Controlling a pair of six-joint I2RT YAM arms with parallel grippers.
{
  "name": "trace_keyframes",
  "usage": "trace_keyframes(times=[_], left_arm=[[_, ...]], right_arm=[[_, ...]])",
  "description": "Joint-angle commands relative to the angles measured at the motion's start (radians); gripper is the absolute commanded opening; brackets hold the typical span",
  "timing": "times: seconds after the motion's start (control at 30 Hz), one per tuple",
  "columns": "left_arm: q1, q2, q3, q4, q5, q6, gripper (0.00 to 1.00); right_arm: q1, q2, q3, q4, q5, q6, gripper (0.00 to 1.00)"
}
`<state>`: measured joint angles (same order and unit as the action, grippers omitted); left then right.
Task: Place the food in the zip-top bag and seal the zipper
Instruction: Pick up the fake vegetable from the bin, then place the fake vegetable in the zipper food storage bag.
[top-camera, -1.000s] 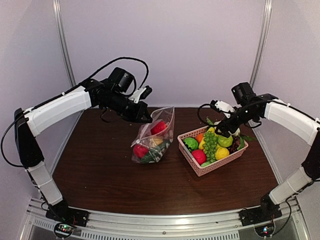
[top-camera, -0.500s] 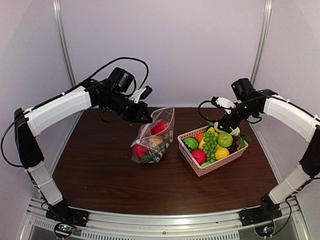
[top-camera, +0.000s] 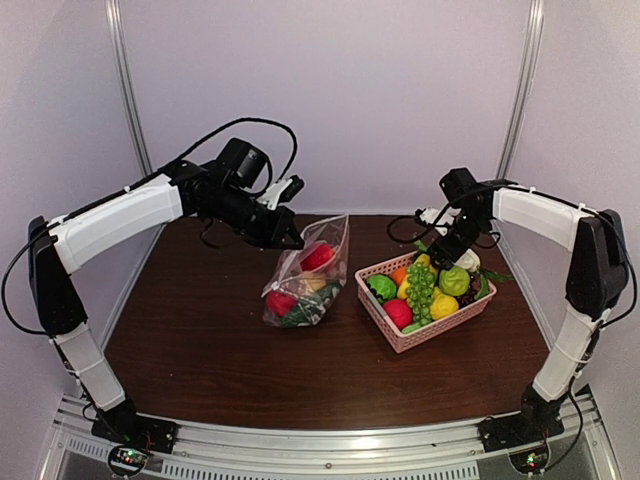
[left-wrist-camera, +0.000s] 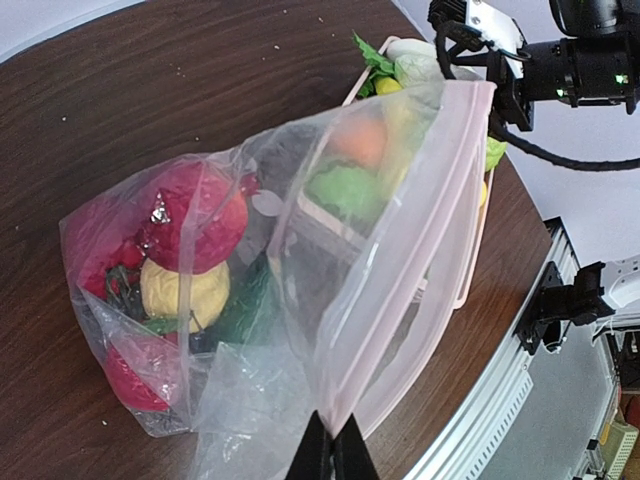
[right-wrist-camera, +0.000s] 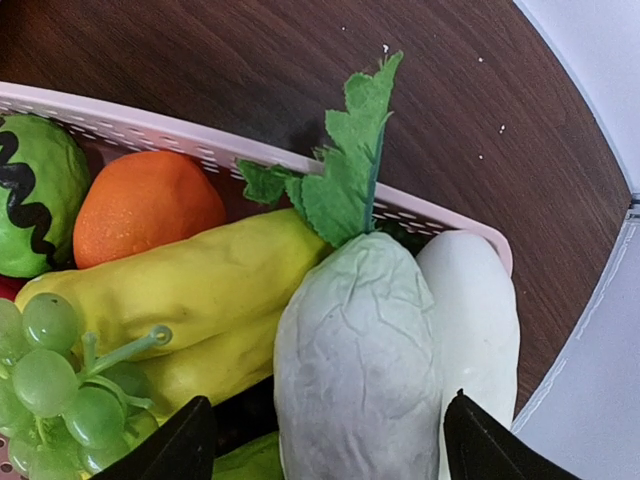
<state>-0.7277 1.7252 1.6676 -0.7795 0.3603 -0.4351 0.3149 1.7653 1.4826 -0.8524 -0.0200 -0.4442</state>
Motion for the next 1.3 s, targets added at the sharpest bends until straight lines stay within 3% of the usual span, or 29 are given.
trace_keyframes(times=[0.0, 0.1, 0.47, 0.7, 0.83, 1.03, 1.27], left_arm=[[-0.003, -0.031, -0.015, 0.02, 0.0, 0.004, 0.0], [-0.003, -0.03, -0.018, 0.022, 0.001, 0.001, 0.0], [-0.003, -0.039, -0.028, 0.025, -0.005, -0.005, 0.0], [-0.002, -0.035, -0.027, 0.044, -0.01, -0.017, 0.0], [-0.002, -0.026, -0.026, 0.064, -0.003, -0.029, 0.0], [-0.002, -0.016, -0.026, 0.118, 0.02, -0.069, 0.0], [-0.003, -0.018, -0.03, 0.202, 0.048, -0.127, 0.0]], right_arm=[[-0.008, 0.009, 0.035, -0.026, 0.038, 0.032, 0.78], [-0.008, 0.026, 0.036, -0.023, 0.04, 0.036, 0.75], [-0.008, 0.032, 0.069, -0.045, 0.023, 0.048, 0.49], [-0.007, -0.079, 0.118, -0.063, -0.056, 0.057, 0.46], [-0.003, -0.138, 0.161, -0.092, -0.192, 0.043, 0.44], [0.045, -0.239, 0.214, -0.082, -0.55, 0.042, 0.44], [0.195, -0.235, 0.317, -0.091, -0.719, 0.035, 0.45]])
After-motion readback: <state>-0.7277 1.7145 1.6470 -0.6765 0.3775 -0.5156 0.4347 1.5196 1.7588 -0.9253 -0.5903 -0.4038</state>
